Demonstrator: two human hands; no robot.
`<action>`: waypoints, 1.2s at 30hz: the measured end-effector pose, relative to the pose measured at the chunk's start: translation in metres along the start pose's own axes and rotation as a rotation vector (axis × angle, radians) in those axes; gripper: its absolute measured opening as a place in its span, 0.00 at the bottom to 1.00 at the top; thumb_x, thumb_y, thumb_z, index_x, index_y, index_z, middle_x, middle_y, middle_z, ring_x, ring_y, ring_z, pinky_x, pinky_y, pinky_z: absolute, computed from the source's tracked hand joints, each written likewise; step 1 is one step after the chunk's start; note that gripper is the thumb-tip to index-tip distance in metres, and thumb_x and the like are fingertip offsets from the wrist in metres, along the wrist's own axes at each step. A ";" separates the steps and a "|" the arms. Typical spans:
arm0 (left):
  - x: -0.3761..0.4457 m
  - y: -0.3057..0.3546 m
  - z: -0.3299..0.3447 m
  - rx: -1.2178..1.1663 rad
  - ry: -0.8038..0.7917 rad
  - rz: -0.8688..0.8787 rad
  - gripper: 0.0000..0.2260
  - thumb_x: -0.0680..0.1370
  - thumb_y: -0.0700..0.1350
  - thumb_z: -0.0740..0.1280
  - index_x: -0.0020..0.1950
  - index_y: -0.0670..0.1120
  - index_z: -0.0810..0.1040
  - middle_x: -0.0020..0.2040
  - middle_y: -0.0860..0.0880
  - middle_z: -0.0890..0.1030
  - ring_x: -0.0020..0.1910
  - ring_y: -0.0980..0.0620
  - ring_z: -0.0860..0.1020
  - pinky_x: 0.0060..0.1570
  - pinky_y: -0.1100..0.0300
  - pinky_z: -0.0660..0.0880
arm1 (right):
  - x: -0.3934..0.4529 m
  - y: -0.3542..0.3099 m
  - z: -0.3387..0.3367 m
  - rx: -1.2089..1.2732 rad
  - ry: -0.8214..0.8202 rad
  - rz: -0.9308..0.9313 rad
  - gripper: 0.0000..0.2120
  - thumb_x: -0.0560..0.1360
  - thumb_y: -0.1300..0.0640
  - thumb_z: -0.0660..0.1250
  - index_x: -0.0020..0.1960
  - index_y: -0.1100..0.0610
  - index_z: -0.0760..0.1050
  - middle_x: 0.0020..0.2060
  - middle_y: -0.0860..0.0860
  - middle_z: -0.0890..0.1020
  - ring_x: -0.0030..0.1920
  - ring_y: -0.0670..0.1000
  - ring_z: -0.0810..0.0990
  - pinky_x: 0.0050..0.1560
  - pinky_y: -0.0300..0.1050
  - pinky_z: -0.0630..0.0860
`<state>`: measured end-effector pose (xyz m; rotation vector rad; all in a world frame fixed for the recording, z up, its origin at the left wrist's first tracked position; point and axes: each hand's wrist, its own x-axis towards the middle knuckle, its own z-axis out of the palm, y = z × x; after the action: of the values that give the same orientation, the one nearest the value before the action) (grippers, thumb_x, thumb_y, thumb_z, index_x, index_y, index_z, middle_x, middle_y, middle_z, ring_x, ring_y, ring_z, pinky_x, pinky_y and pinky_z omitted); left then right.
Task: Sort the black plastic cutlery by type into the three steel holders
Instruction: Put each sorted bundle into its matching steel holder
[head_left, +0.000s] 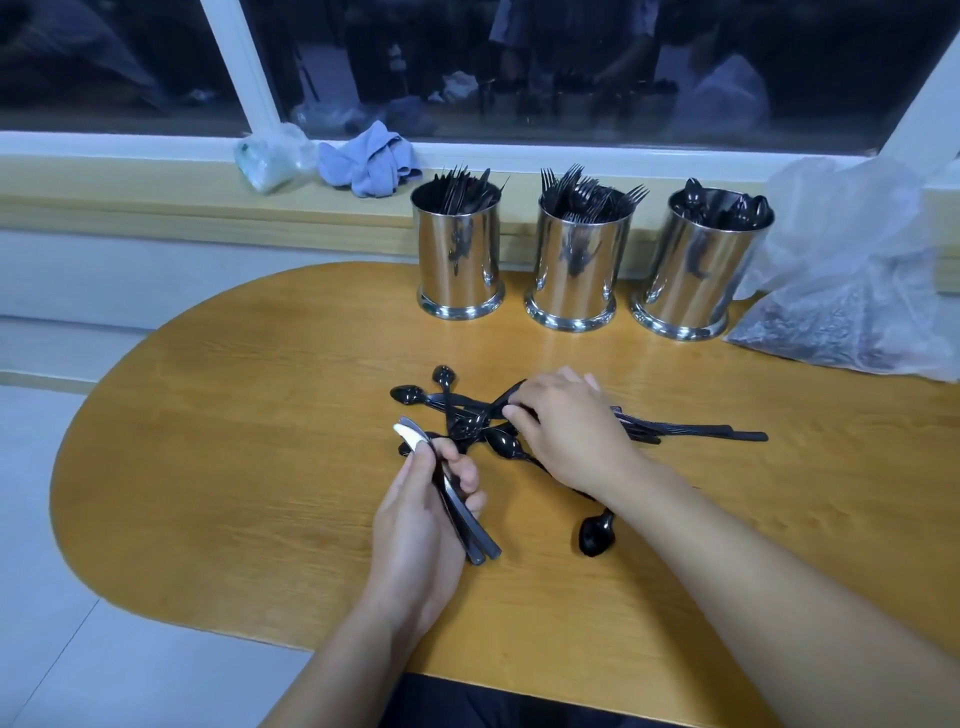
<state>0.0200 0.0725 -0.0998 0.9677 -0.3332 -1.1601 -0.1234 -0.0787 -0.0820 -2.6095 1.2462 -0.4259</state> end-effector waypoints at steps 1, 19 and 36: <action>0.000 0.000 0.000 -0.009 -0.004 0.000 0.13 0.91 0.52 0.61 0.57 0.44 0.77 0.45 0.44 0.73 0.43 0.49 0.70 0.45 0.51 0.64 | -0.001 0.000 0.002 -0.020 -0.008 -0.009 0.16 0.88 0.42 0.61 0.64 0.49 0.84 0.59 0.44 0.83 0.62 0.52 0.73 0.71 0.57 0.67; 0.004 0.003 0.000 -0.044 -0.050 -0.028 0.16 0.91 0.49 0.59 0.65 0.38 0.79 0.69 0.40 0.85 0.71 0.44 0.83 0.68 0.44 0.76 | -0.018 0.007 0.003 -0.057 0.083 0.013 0.18 0.84 0.35 0.62 0.49 0.44 0.85 0.46 0.42 0.82 0.52 0.49 0.74 0.62 0.53 0.66; 0.001 -0.001 0.000 -0.057 0.053 0.068 0.18 0.92 0.46 0.59 0.73 0.37 0.80 0.72 0.43 0.84 0.75 0.47 0.80 0.72 0.42 0.77 | -0.016 0.029 -0.013 -0.313 -0.021 -0.107 0.07 0.86 0.48 0.66 0.52 0.47 0.81 0.46 0.43 0.79 0.50 0.50 0.73 0.62 0.52 0.66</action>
<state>0.0199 0.0715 -0.1013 0.9289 -0.2867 -1.0742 -0.1581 -0.0847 -0.0814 -2.9423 1.2599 -0.2356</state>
